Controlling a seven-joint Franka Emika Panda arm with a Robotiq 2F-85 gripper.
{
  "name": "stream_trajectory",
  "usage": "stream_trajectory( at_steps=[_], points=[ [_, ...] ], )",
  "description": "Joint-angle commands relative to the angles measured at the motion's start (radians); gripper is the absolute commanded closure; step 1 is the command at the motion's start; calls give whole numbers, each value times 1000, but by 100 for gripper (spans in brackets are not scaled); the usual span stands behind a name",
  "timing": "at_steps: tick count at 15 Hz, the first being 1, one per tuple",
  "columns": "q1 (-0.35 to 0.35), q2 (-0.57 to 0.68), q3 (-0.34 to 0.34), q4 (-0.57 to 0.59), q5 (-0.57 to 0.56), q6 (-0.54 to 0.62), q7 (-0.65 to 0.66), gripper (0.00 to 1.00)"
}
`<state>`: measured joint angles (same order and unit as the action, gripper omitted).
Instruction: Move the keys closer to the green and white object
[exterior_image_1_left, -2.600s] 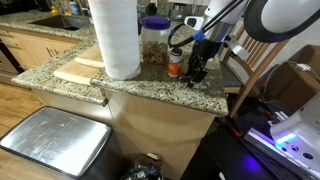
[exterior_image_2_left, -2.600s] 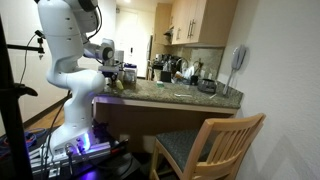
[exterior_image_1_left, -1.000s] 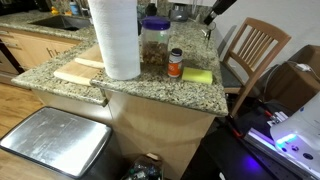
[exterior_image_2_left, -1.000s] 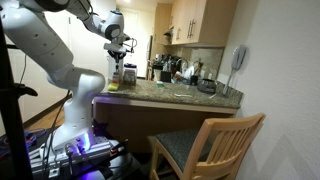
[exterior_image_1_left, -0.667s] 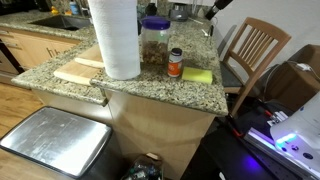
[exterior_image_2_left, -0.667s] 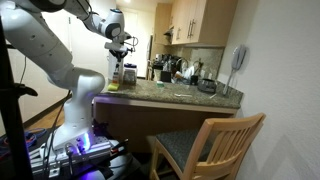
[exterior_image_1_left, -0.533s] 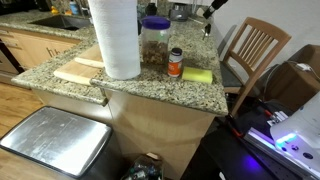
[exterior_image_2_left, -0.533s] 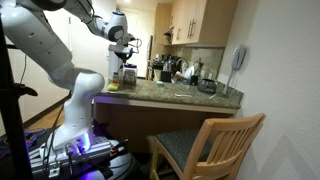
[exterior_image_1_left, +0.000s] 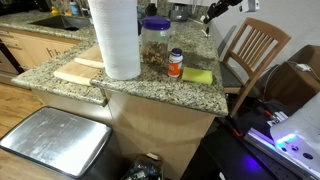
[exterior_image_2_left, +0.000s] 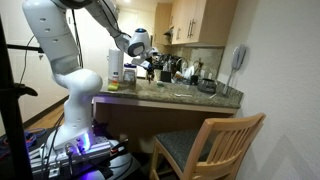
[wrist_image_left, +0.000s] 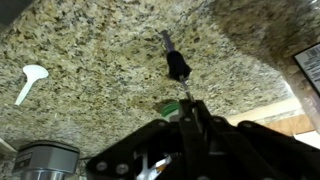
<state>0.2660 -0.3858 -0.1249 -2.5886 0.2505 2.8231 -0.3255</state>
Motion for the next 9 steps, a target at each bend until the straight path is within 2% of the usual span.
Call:
stream_trajectory(
  at_steps=[1,2,4,6,9],
  points=[
    [-4,17,5,11,0,2,10,92],
    [-1,21,13,7,-3,10,9,98],
    [0,93,12,46,42,126,67,98],
    [40,150,-25,105,133,175,108,98],
    [33,263,-7,191,205,274,212,98]
  ],
)
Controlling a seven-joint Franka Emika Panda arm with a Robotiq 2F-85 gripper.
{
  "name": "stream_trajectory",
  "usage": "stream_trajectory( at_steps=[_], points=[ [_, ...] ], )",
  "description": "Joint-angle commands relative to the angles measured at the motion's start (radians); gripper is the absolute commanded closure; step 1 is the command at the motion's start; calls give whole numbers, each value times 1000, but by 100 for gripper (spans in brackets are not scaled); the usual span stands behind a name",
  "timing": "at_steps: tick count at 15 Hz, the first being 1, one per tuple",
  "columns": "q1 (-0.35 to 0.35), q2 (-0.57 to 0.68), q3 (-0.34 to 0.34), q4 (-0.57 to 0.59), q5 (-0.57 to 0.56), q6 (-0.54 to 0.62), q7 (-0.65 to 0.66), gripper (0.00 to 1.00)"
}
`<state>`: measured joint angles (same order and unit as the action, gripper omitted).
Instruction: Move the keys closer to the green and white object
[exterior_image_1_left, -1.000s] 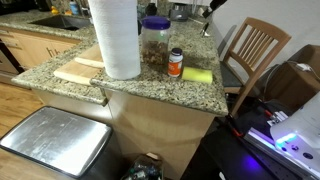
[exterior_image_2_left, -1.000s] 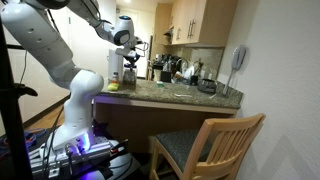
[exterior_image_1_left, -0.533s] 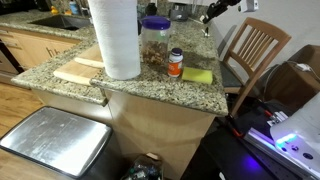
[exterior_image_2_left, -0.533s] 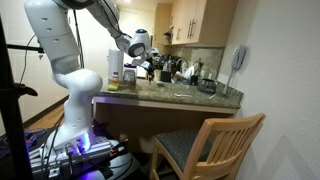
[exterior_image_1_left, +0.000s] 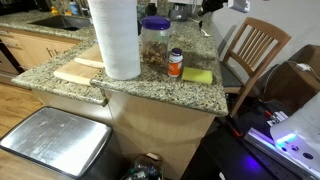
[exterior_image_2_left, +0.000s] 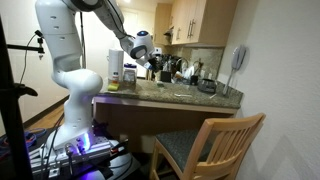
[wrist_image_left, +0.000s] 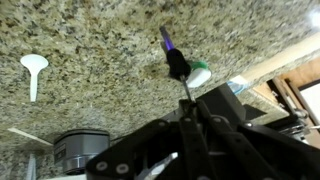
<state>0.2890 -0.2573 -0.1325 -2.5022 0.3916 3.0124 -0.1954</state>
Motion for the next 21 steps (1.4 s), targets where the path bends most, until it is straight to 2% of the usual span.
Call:
stream_trajectory(
  at_steps=[1,2,3,5,6,7,9,11,16,18,21],
  points=[
    [-3,164,14,126,59,97,121,98],
    [-6,165,22,131,43,95,143,98],
    [2,107,4,80,30,67,103,92],
    [3,151,12,112,30,80,135,92],
    [3,159,13,119,30,82,140,98],
    [5,161,11,115,27,57,126,98],
    [30,254,3,174,93,43,128,98],
    [55,330,9,248,210,28,118,98],
    [8,529,39,464,417,33,150,98],
    [6,600,19,517,427,28,191,98],
    [-22,668,41,571,452,-6,213,98]
  ],
)
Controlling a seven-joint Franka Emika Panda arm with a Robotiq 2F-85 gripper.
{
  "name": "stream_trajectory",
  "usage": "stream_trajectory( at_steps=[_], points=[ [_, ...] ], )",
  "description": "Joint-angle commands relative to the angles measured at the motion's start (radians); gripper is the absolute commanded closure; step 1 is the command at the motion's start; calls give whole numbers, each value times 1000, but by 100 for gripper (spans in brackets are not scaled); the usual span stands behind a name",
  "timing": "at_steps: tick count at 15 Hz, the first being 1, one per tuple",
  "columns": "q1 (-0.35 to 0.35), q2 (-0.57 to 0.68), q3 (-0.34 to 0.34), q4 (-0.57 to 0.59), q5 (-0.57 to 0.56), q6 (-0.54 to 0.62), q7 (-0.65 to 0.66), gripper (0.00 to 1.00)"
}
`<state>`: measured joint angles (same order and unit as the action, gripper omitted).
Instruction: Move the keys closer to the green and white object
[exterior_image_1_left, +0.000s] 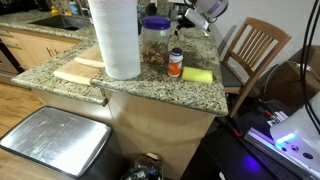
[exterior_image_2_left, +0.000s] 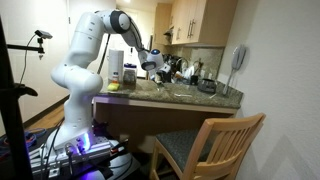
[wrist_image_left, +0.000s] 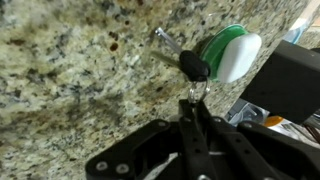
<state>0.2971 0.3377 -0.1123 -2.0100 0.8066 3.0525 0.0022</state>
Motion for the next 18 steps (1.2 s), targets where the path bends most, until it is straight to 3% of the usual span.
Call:
stream_trajectory(
  at_steps=[1,3,7,9,10,12,13,16,17,18],
  points=[
    [-38,87,35,91,48,-59,8,98],
    [-21,118,16,102,28,-48,38,98],
    [-47,140,58,136,59,-36,19,98],
    [-23,143,31,131,39,-29,59,98],
    [-64,127,67,105,-64,-14,141,67],
    [-69,88,65,75,-147,-27,179,60],
    [15,76,-32,64,-152,-39,192,51],
    [54,-2,-93,24,-232,-95,239,31],
    [52,-38,-91,10,-240,-116,228,23],
    [-37,-102,2,-23,-311,-133,261,16]
  ],
)
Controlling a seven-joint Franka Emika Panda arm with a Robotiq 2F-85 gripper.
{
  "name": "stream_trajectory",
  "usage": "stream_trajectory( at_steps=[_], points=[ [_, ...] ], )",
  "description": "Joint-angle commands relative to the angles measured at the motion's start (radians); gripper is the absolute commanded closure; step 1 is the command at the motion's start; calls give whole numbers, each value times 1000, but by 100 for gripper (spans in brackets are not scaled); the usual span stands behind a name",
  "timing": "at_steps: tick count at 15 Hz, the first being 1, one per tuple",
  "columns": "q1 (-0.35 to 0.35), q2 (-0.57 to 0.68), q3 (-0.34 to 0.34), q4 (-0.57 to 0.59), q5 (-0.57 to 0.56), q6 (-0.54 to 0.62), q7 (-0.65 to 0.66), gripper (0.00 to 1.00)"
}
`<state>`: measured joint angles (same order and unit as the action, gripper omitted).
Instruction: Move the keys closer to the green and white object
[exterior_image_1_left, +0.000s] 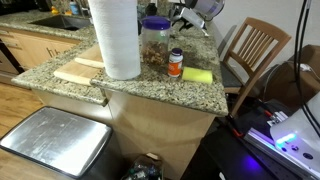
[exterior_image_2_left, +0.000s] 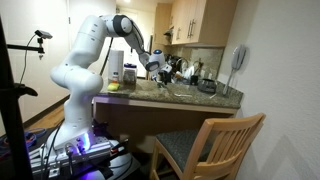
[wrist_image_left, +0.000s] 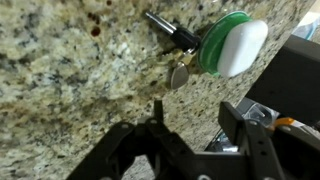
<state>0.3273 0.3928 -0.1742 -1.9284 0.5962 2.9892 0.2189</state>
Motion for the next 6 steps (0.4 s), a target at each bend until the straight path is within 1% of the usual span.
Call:
stream_trajectory(
  at_steps=[1,2,3,4,5,6],
  points=[
    [-95,-225,102,-132,-101,-92,18,9],
    [-72,-269,91,-140,-1,-111,-74,3],
    [-100,-323,131,-152,57,-124,-117,0],
    [-56,-186,75,-66,-14,-71,-30,0],
    [-58,-231,83,-78,0,-86,-46,7],
    [-57,-242,82,-80,-3,-87,-40,1]
  ],
)
